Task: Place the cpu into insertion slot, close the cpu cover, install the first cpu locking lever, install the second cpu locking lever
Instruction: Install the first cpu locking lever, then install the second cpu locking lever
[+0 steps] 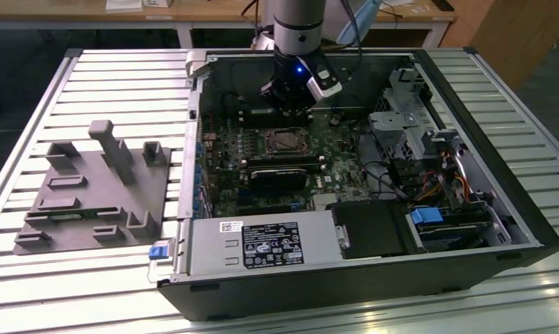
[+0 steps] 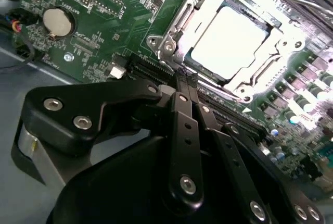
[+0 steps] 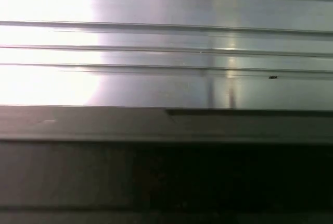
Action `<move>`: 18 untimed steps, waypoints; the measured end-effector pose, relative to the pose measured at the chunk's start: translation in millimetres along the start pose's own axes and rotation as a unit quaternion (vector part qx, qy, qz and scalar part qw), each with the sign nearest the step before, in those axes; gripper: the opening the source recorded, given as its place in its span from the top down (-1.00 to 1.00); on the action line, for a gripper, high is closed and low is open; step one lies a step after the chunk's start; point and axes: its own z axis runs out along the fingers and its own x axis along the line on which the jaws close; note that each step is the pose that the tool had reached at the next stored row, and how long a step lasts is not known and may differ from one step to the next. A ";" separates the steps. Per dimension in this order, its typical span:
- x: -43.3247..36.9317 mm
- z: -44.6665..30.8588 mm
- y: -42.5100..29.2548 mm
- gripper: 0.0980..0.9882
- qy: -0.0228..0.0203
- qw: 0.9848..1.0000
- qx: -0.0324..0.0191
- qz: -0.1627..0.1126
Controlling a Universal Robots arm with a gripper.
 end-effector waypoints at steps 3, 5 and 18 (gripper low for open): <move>-0.1 -1.2 -0.2 0.98 0.000 1.000 0.000 0.000; -0.1 -1.3 -1.5 0.98 0.000 1.000 0.000 0.000; -0.6 -1.4 -6.8 0.98 0.000 1.000 0.000 0.000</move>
